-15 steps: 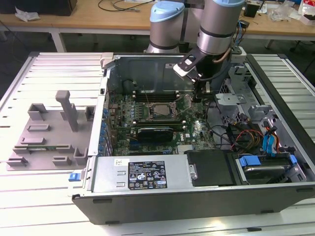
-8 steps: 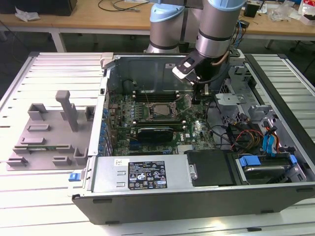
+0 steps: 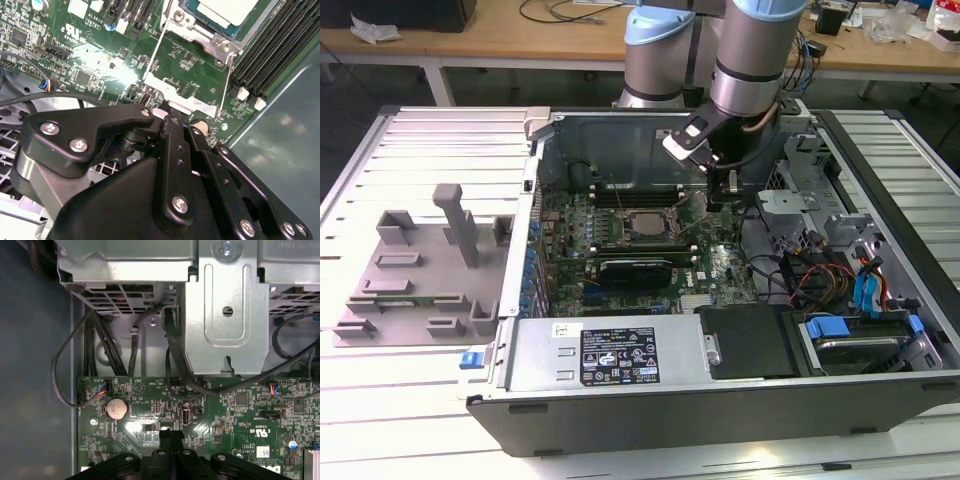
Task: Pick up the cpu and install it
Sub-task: 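Close the cpu cover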
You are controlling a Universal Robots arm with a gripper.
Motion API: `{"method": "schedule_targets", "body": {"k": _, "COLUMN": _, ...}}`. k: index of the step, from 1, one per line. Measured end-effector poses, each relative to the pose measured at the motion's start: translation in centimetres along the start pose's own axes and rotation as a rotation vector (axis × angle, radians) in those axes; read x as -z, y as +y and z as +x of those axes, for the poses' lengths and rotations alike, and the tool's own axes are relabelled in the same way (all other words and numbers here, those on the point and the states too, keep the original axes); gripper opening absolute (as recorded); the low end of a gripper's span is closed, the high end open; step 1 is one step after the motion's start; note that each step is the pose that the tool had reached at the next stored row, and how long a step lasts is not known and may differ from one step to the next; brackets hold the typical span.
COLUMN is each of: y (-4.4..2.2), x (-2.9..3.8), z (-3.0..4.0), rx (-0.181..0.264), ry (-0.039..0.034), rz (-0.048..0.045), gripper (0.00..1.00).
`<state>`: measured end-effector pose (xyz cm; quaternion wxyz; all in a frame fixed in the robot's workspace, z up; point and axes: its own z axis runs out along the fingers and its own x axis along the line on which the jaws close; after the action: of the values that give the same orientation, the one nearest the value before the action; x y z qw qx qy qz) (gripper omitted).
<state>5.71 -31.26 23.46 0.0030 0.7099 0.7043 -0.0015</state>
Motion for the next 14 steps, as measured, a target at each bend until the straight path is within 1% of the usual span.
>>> {"method": "schedule_targets", "body": {"k": 2, "y": -0.35, "x": 0.01, "z": 0.10, "rx": 0.000, "ry": -0.0002, "rz": -0.0001, "gripper": 0.11}}
{"method": "schedule_targets", "body": {"k": 4, "y": -1.01, "x": 0.04, "z": 0.34, "rx": -0.001, "ry": -0.0001, "rz": -0.0003, "gripper": 0.11}}
{"method": "schedule_targets", "body": {"k": 6, "y": -1.95, "x": 0.09, "z": 0.73, "rx": -0.004, "ry": -0.0001, "rz": -0.0012, "gripper": 0.11}}
{"method": "schedule_targets", "body": {"k": 10, "y": -2.75, "x": 0.13, "z": 1.07, "rx": -0.005, "ry": -0.0001, "rz": -0.0022, "gripper": 0.11}}
{"method": "schedule_targets", "body": {"k": 11, "y": -3.09, "x": 0.14, "z": 1.21, "rx": -0.005, "ry": -0.0002, "rz": -0.0027, "gripper": 0.11}}
{"method": "schedule_targets", "body": {"k": 13, "y": -3.55, "x": 0.14, "z": 1.40, "rx": -0.006, "ry": -0.0001, "rz": -0.0033, "gripper": 0.11}}
{"method": "schedule_targets", "body": {"k": 14, "y": -3.99, "x": 0.14, "z": 1.56, "rx": -0.007, "ry": -0.0001, "rz": -0.0038, "gripper": 0.11}}
